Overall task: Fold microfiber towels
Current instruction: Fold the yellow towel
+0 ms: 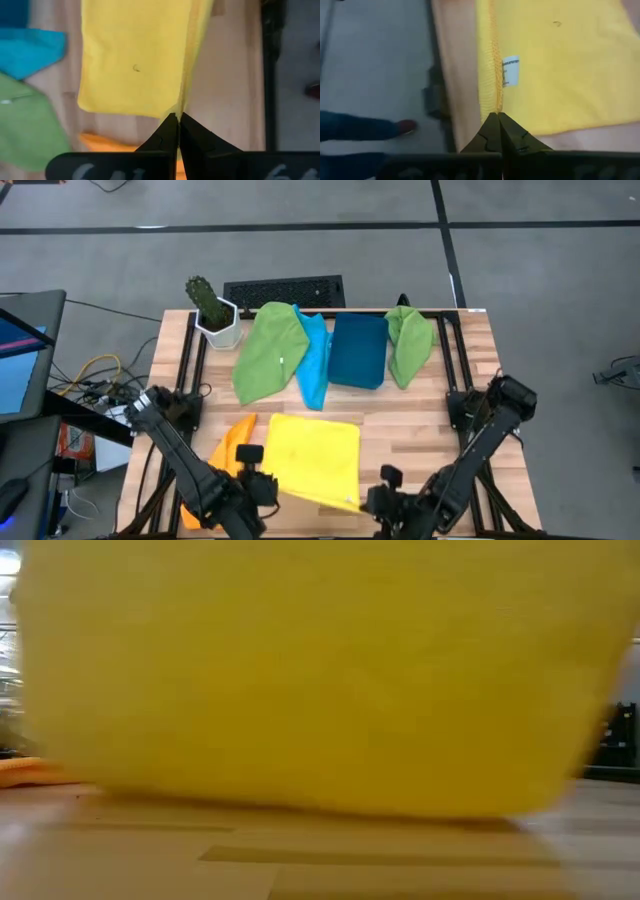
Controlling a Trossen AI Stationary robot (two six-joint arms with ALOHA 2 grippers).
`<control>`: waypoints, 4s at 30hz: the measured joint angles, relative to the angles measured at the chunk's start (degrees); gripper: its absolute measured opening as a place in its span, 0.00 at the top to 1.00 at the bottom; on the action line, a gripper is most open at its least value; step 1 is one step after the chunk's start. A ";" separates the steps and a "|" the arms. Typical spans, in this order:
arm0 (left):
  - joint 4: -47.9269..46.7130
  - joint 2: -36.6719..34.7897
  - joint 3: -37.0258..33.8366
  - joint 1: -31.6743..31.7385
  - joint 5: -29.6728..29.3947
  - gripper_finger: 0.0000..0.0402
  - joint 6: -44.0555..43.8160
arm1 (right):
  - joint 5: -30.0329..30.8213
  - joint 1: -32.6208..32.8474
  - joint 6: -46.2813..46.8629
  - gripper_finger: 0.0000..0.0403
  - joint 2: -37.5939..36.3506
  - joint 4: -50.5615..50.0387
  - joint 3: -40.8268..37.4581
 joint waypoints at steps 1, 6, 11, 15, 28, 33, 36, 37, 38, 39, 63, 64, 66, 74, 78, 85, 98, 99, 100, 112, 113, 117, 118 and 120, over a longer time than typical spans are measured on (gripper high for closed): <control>1.10 0.45 0.00 -0.04 0.44 1.00 -0.45 | -0.50 0.58 0.24 0.99 0.03 0.53 0.00; 5.23 0.60 0.03 -0.15 0.68 1.00 -3.50 | -2.86 1.80 1.23 0.99 -0.01 0.89 0.00; 13.94 0.53 -5.72 -0.22 5.58 1.00 -3.66 | -3.57 1.93 0.42 0.99 -0.01 0.93 0.02; 20.61 -0.21 -10.69 -0.24 7.86 1.00 -3.47 | -3.89 0.19 -0.53 0.99 -0.01 -2.41 0.00; 18.45 -3.03 -28.00 2.66 0.31 1.00 -6.49 | -10.70 -13.23 -12.93 0.99 -0.58 -7.05 -7.55; 18.27 -3.06 -32.51 5.61 -1.05 1.00 -1.63 | -14.13 -18.49 -16.94 0.99 -0.51 -7.07 -9.80; 18.29 -3.06 -33.30 7.27 -1.83 1.00 1.73 | -15.16 -20.24 -17.21 0.99 -0.50 -7.97 -10.60; 18.25 -3.06 -33.38 7.75 -1.90 1.00 2.63 | -15.16 -20.47 -17.52 0.99 -0.51 -8.36 -10.56; 18.28 -3.06 -33.40 8.23 -2.18 1.00 3.36 | -15.22 -20.70 -17.81 0.99 -0.51 -8.87 -10.54; 18.35 -3.07 -33.40 8.66 -2.73 1.00 3.95 | -15.35 -20.86 -17.96 0.99 -0.51 -9.73 -10.54; 24.94 -3.26 -38.66 14.17 -4.77 1.00 9.24 | -16.81 -26.67 -24.56 0.91 0.01 -6.84 -16.44; 25.02 -3.26 -38.66 14.18 -4.80 1.00 9.05 | -16.69 -26.68 -24.75 0.90 0.03 -6.36 -16.76; 25.02 -3.27 -38.66 14.07 -4.81 1.00 8.66 | -15.99 -26.68 -24.81 0.90 0.03 -5.33 -17.15; 22.22 -3.26 -38.64 14.04 -1.70 1.00 5.74 | -15.11 -26.78 -25.71 0.89 0.03 -2.83 -18.49; 21.12 -3.25 -38.64 13.59 -1.05 1.00 5.15 | -15.12 -27.45 -26.60 0.89 0.03 -1.95 -18.49; 20.88 -3.26 -38.64 13.62 -3.02 1.00 5.80 | -15.54 -29.36 -26.62 0.88 0.03 -1.89 -18.56; 22.54 -3.27 -38.66 13.94 -4.21 0.74 6.95 | -16.75 -31.19 -26.64 0.65 0.03 -1.93 -18.58; 22.31 -3.27 -38.66 13.94 -4.46 0.70 7.17 | -16.71 -31.19 -26.62 0.63 0.03 -1.91 -18.58; 21.56 -3.27 -38.57 13.95 -4.67 0.67 7.24 | -16.34 -31.19 -26.60 0.61 -0.02 -1.91 -18.58; 27.08 -25.52 -39.41 6.36 -24.31 0.61 -13.82 | 8.29 -19.31 -21.91 0.63 -16.45 13.80 -23.42; 30.71 -27.87 -41.72 4.78 -27.11 0.63 -16.20 | 9.05 -17.61 -20.99 0.64 -16.86 18.44 -25.55; 50.55 -32.87 -54.83 -0.53 -31.30 0.76 -21.62 | 11.82 -11.43 -16.85 0.70 -14.41 38.38 -33.39; 57.60 -32.62 -58.08 -1.36 -30.66 0.80 -21.11 | 12.15 -10.32 -15.85 0.72 -12.93 41.91 -34.49; 70.54 -30.73 -63.43 -2.71 -27.86 0.89 -18.75 | 12.10 -8.76 -13.78 0.76 -9.27 46.04 -35.36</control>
